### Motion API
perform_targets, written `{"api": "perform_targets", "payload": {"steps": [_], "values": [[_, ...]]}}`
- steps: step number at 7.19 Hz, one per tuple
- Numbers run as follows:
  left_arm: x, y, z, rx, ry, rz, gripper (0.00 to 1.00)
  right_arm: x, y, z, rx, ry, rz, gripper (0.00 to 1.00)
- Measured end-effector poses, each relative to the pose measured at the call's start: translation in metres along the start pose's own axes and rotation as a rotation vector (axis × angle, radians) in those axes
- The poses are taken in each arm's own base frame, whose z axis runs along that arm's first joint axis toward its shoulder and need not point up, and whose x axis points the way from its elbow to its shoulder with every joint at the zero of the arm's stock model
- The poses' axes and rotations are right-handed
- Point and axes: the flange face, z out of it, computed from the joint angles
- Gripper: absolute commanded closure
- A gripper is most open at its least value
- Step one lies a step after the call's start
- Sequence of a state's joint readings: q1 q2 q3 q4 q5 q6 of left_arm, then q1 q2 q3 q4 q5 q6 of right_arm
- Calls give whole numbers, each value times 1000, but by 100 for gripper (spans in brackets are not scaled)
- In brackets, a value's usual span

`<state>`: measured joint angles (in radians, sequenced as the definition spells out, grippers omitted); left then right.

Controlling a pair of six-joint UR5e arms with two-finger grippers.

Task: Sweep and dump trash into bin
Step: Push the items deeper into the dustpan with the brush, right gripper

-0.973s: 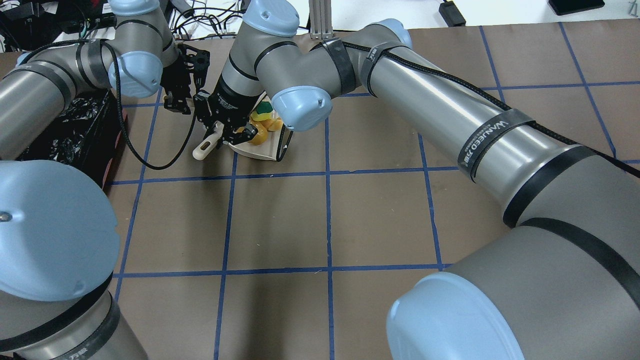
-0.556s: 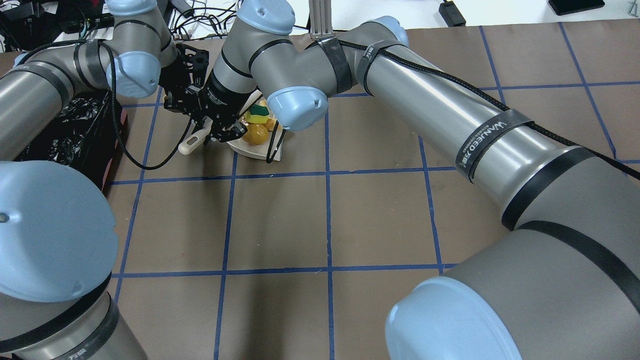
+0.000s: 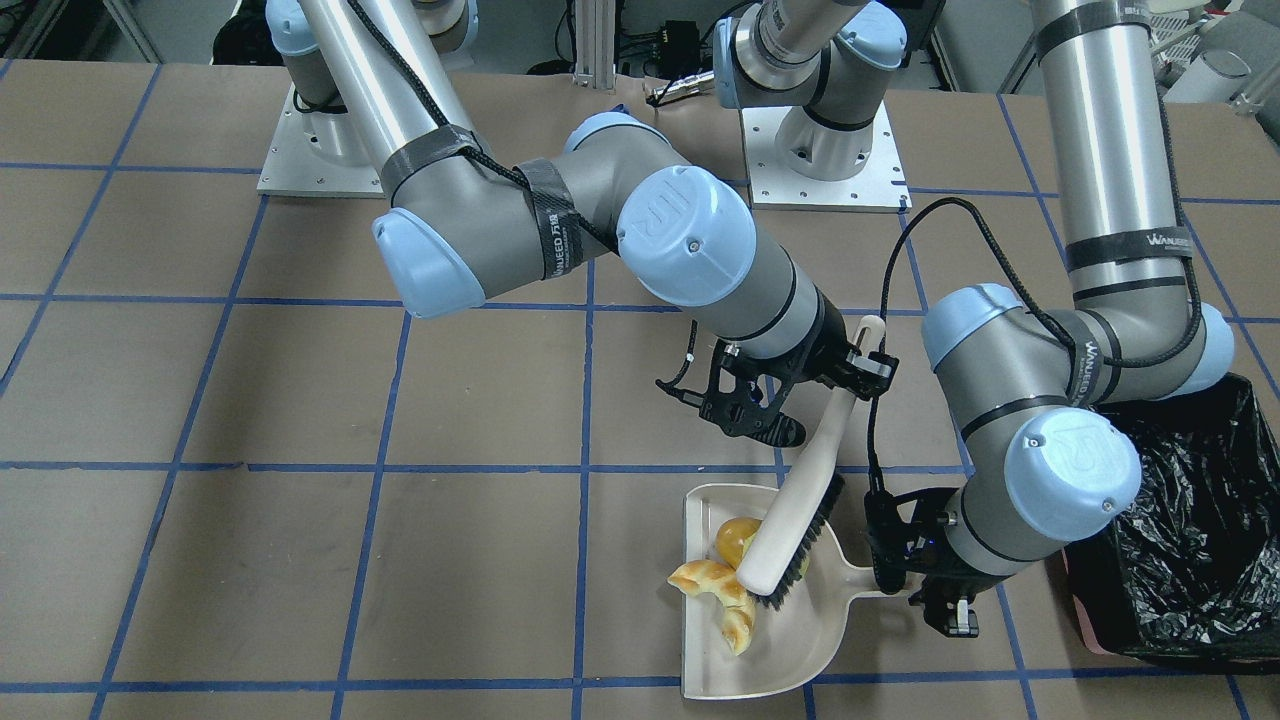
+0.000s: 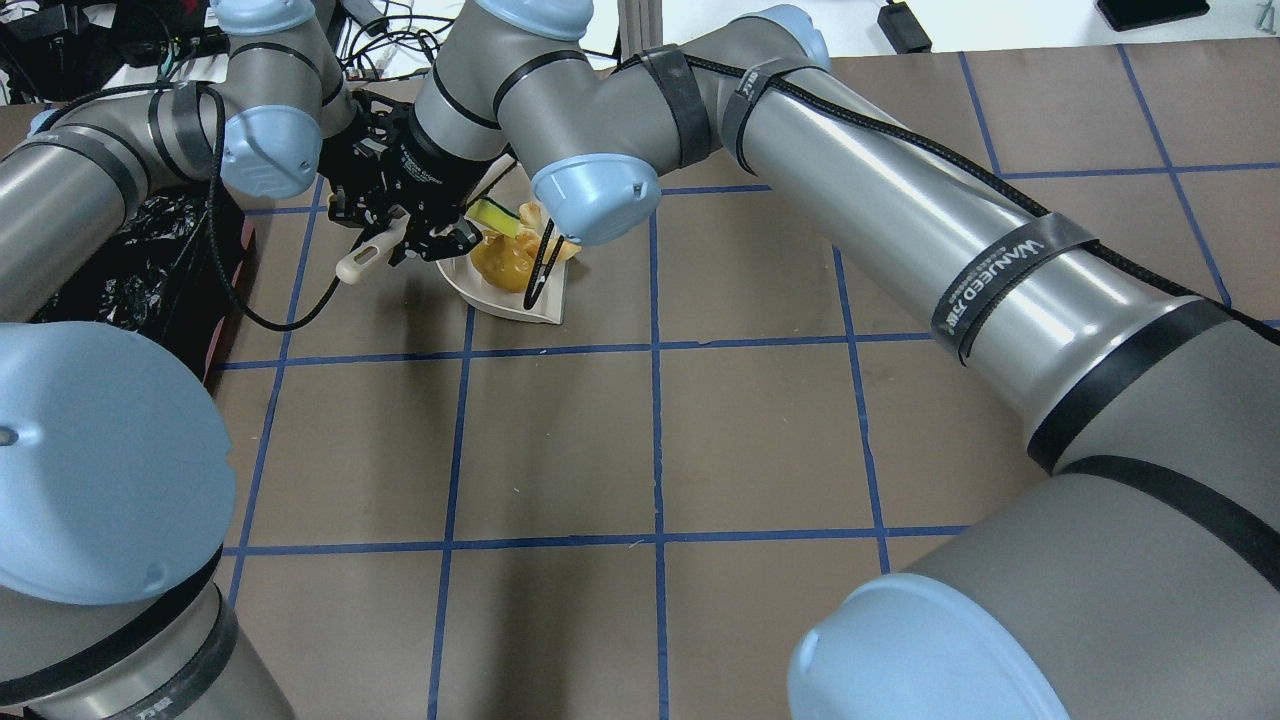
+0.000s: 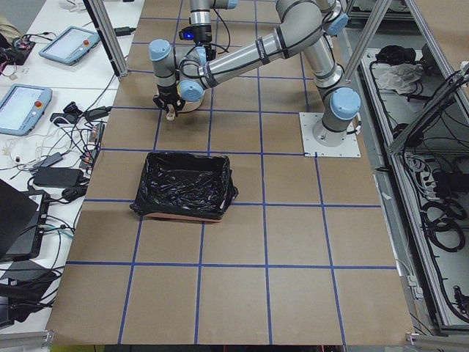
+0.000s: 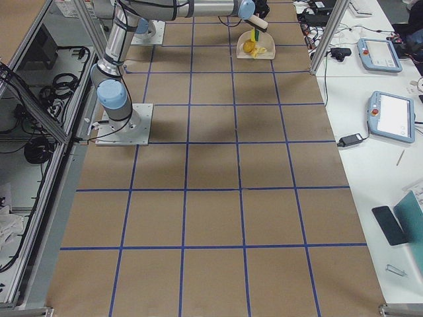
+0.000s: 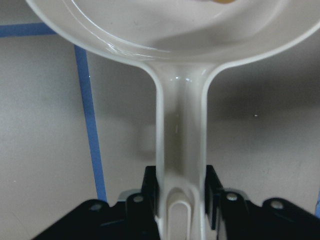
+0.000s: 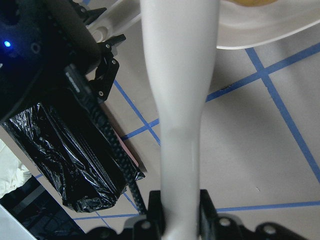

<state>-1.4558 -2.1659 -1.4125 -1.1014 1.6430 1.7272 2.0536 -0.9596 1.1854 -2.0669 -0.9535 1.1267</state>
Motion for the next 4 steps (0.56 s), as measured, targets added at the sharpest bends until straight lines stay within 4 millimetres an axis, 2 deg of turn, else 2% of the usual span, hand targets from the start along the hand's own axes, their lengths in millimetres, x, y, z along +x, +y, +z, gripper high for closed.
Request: {"api": "perform_targets", "payload": {"steps": [4], "values": [[1,-1,1,6,1,0,74,11,-10,-6,17,71,-7,100]]}}
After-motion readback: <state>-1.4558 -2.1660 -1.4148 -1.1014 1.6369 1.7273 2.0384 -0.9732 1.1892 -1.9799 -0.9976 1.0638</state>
